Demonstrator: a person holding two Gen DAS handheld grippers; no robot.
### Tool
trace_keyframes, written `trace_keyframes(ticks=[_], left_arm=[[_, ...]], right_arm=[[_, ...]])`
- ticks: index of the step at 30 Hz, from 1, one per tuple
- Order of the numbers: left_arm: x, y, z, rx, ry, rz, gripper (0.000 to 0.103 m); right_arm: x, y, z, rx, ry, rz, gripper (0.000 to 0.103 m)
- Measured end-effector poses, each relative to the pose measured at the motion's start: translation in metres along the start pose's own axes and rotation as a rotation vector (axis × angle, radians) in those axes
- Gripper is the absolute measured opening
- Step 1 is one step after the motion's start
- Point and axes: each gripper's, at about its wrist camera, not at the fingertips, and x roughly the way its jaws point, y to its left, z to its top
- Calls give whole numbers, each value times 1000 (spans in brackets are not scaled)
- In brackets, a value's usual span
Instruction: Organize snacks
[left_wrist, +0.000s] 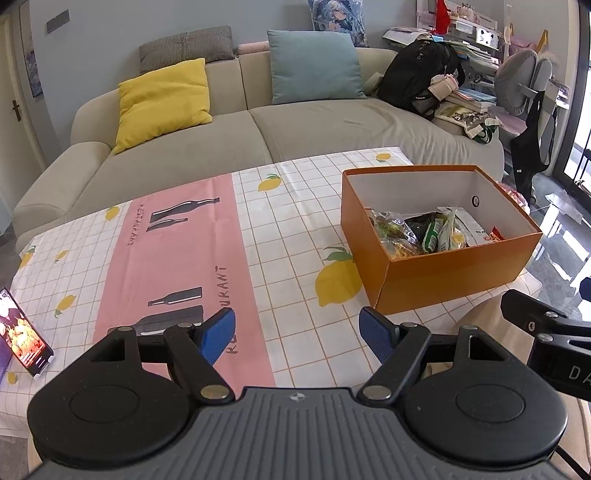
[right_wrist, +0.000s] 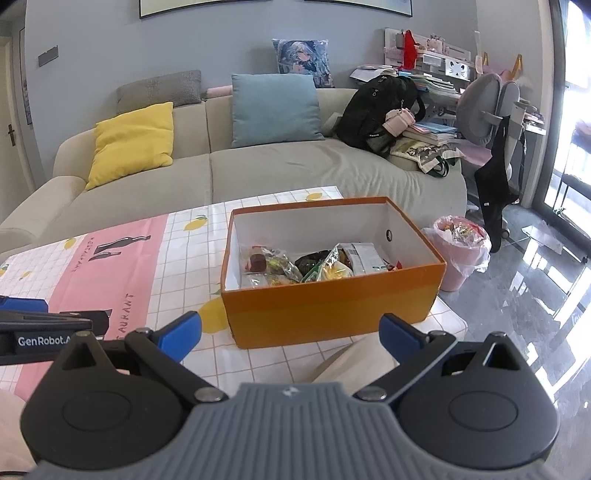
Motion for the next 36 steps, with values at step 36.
trace_keyframes(ticks=[36], left_arm=[[-4, -2, 1, -7, 0, -8, 89]], right_arm=[[1, 3, 3, -22, 6, 9, 100]])
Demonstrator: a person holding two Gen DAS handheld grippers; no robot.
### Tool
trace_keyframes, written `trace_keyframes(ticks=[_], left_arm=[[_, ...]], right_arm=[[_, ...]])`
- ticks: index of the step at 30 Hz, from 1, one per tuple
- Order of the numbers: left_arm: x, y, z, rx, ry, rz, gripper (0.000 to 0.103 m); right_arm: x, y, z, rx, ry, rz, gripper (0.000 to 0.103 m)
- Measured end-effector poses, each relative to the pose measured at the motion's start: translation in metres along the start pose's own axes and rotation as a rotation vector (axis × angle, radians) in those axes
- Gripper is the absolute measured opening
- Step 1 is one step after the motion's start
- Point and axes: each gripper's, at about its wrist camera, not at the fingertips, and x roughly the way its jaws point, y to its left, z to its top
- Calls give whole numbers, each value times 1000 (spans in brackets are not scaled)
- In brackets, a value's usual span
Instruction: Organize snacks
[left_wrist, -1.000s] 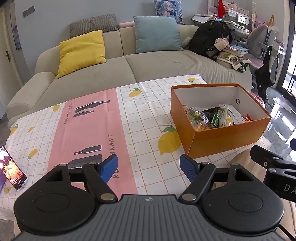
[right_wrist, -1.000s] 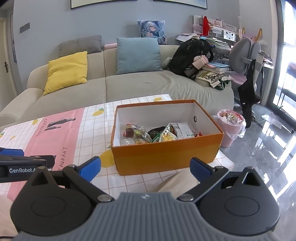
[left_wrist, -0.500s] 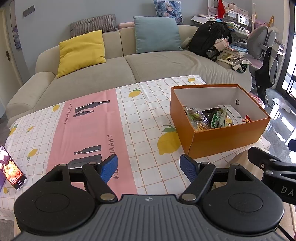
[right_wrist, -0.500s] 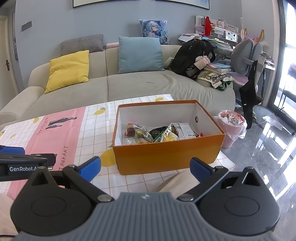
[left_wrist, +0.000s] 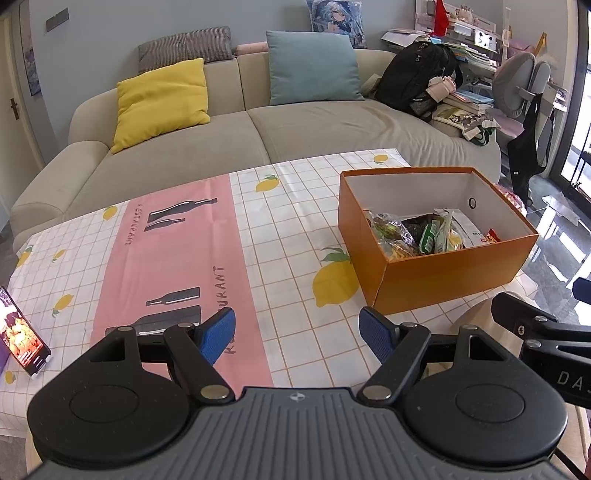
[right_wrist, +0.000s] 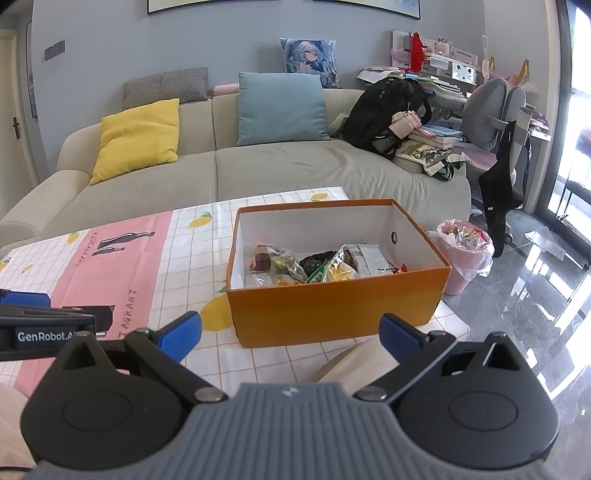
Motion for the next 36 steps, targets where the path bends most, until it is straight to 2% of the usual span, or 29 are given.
trace_keyframes(ticks=[36], left_arm=[[-4, 4, -1, -23, -11, 3, 89]], right_arm=[[2, -2, 0, -11, 9, 9, 100]])
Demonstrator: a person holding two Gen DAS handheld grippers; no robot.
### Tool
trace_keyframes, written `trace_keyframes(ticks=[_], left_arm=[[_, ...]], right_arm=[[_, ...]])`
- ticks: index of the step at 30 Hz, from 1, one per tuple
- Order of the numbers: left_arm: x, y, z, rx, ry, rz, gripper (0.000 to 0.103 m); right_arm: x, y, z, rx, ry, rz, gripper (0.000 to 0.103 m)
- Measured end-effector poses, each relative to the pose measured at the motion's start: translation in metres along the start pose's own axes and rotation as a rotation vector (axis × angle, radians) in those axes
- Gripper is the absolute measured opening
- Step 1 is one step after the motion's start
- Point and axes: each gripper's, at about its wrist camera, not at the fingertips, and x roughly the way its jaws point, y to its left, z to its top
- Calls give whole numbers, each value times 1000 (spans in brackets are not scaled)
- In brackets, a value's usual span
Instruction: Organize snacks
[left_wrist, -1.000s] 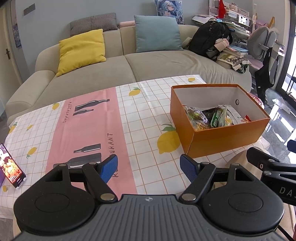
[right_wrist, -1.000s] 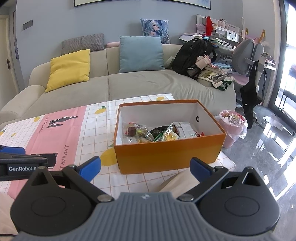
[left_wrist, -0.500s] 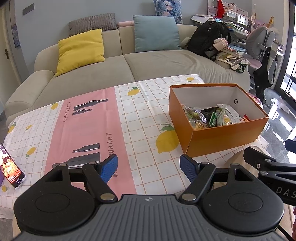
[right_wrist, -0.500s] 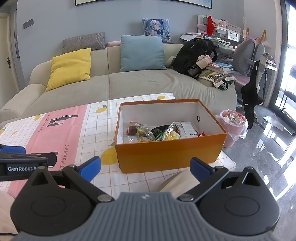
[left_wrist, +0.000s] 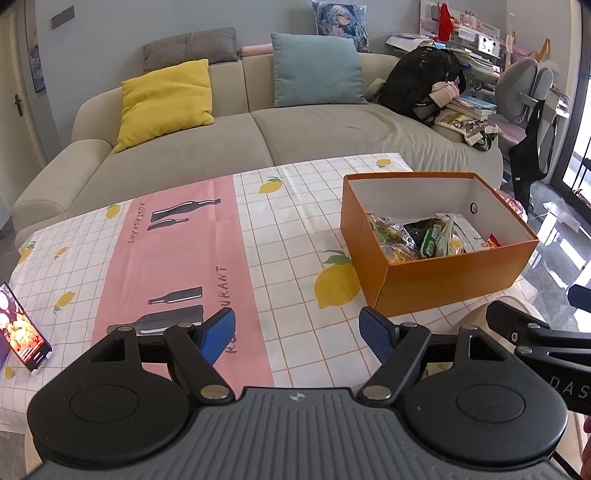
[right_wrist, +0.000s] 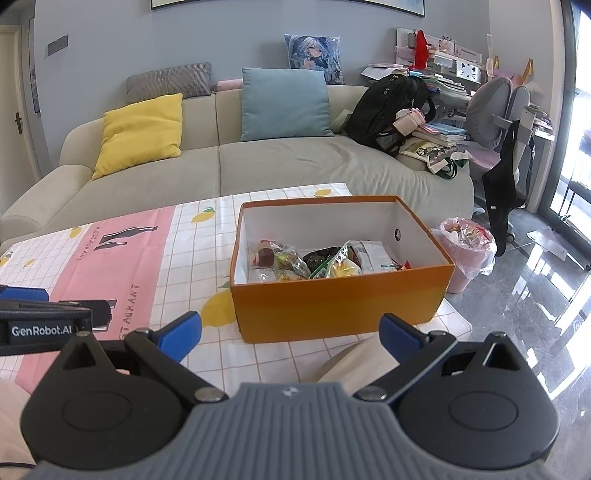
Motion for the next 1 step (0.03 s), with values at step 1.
trace_keyframes(ticks=[1], left_arm=[[0, 0, 0, 0, -1, 0, 89]], right_arm=[[0, 0, 0, 0, 0, 0, 100]])
